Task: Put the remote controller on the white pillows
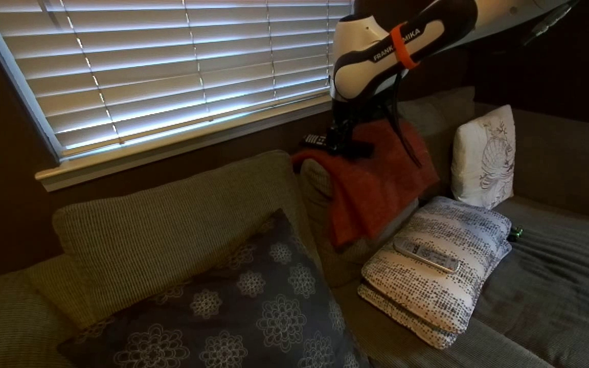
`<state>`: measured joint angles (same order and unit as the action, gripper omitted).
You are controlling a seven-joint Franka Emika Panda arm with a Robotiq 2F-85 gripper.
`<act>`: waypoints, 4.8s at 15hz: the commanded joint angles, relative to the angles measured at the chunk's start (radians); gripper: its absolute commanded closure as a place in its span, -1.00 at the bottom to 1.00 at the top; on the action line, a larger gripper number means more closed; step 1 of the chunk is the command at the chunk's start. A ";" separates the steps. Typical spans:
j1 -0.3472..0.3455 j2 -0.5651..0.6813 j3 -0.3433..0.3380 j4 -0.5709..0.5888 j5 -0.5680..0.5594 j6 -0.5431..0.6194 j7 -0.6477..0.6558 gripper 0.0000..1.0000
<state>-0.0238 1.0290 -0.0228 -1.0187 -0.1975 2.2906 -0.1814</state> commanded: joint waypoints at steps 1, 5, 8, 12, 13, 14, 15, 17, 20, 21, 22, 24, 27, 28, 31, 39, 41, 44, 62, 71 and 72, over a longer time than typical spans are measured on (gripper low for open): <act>0.010 0.041 -0.011 0.075 0.008 -0.038 -0.005 -0.22; 0.015 0.026 -0.007 0.064 0.007 -0.028 -0.010 0.20; 0.017 -0.011 -0.002 0.032 0.015 -0.026 0.000 0.20; -0.002 -0.094 0.024 -0.037 0.042 -0.017 -0.019 0.20; -0.005 -0.117 0.026 -0.054 0.050 -0.013 -0.015 0.20; -0.013 -0.135 0.035 -0.065 0.063 -0.010 -0.023 0.20; -0.017 -0.157 0.037 -0.080 0.072 -0.011 -0.023 0.20; -0.019 -0.178 0.036 -0.096 0.082 -0.023 -0.020 0.20; -0.015 -0.188 0.033 -0.119 0.082 -0.058 -0.017 0.20; -0.013 -0.194 0.032 -0.131 0.081 -0.060 -0.014 0.20; -0.014 -0.194 0.035 -0.137 0.084 -0.063 -0.016 -0.80; -0.014 -0.192 0.041 -0.147 0.083 -0.068 -0.028 -0.95; -0.011 -0.172 0.049 -0.132 0.080 -0.089 -0.047 -1.00; -0.014 -0.169 0.059 -0.127 0.086 -0.110 -0.062 -1.00; -0.004 -0.167 0.057 -0.125 0.076 -0.132 -0.063 -1.00; 0.002 -0.131 0.070 -0.069 0.067 -0.089 -0.130 -1.00; 0.004 -0.116 0.071 -0.048 0.067 -0.071 -0.141 -1.00; 0.005 -0.092 0.069 -0.024 0.068 -0.007 -0.136 -1.00; 0.006 0.107 0.060 0.204 0.074 0.008 -0.125 -1.00; 0.005 0.149 0.057 0.258 0.075 -0.064 -0.132 -1.00; 0.005 0.152 0.057 0.262 0.074 -0.072 -0.132 -1.00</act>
<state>-0.0232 1.1424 0.0382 -0.8261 -0.1377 2.2638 -0.2995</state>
